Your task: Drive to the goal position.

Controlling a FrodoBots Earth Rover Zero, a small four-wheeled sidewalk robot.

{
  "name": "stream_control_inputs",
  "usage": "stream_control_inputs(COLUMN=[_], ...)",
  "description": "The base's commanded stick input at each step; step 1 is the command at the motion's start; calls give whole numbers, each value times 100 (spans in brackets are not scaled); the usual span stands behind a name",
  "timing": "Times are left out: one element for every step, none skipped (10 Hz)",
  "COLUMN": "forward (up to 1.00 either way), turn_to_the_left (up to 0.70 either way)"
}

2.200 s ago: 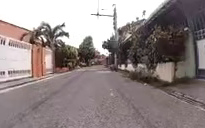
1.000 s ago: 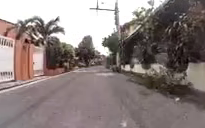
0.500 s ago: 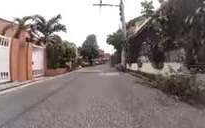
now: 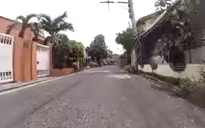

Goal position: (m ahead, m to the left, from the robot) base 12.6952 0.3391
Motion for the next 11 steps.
stream_control_inputs(forward=[100,100,100,100,100,100,100,100,100,100,100], turn_to_the_left=[0,0,0,-10,-40,-40,-40,0,0,0,0])
